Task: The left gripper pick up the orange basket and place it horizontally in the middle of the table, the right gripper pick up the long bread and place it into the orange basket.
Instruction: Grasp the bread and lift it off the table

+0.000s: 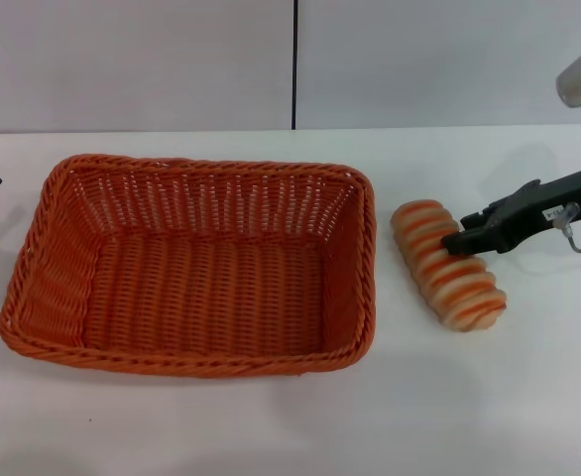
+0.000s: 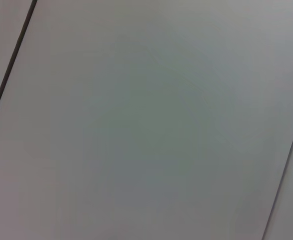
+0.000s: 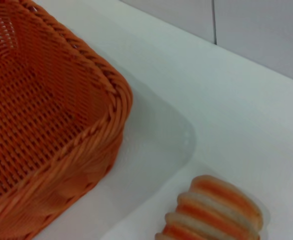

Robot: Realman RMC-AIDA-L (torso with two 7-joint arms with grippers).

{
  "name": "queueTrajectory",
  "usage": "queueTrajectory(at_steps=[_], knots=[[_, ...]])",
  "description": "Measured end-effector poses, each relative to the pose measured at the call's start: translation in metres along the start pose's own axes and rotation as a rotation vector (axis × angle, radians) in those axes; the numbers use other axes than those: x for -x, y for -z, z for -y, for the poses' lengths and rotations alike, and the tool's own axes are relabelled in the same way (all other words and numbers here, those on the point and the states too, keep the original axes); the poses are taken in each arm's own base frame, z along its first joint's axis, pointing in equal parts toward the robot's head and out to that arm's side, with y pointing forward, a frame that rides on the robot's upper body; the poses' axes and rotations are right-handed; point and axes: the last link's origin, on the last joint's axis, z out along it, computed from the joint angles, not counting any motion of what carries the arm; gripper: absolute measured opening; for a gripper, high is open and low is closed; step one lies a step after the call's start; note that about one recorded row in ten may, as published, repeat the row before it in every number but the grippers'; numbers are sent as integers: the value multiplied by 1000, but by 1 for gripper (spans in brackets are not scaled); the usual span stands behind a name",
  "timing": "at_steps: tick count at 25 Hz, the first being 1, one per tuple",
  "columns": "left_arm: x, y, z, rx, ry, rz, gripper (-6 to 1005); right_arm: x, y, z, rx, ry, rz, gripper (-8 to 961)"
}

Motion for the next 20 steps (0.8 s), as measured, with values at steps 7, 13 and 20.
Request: queueTrajectory(at_steps=[7,13,20], knots=[[0,0,0,-1,2,0,749,-3,-2,0,5,-2,23,376],[0,0,1,-2,4,0,749,4,14,-1,-3,-16,44,220],[0,0,2,-7,-2,1,749,11,36,-8,-6,-31,43,159]])
